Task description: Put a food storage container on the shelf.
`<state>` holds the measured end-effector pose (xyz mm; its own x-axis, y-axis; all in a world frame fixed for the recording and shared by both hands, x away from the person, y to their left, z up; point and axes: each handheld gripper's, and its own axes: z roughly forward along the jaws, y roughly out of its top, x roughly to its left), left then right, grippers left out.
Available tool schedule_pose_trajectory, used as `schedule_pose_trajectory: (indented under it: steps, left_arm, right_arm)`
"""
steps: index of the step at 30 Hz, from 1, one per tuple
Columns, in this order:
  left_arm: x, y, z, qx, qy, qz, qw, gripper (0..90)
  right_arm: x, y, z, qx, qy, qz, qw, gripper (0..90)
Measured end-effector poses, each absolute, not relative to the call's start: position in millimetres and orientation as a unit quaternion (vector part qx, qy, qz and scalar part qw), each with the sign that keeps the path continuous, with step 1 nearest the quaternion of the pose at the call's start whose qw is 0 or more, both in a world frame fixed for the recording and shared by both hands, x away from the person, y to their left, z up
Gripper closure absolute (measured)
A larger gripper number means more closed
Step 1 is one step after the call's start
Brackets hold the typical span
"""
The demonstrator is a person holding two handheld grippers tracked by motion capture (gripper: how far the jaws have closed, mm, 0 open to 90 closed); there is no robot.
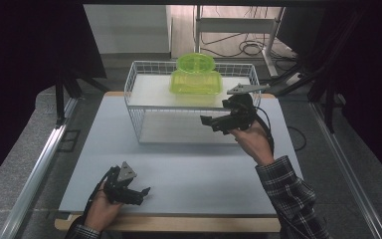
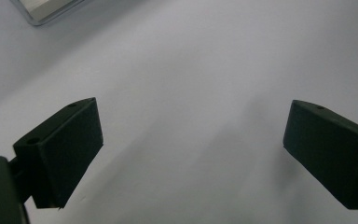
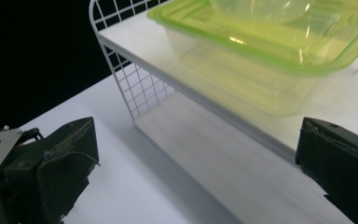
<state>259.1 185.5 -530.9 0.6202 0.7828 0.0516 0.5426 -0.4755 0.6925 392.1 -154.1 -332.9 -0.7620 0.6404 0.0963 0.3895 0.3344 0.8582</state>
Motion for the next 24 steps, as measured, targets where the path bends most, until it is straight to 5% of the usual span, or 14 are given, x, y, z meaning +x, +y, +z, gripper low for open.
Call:
schedule_pose_trajectory:
  steps: [24]
  left_arm:
    - [259,185,-531,0.841,0.391,0.186,0.323,4.4]
  right_arm:
    - [374,-171,-368,0.323,0.812,0.470,0.128,0.0]
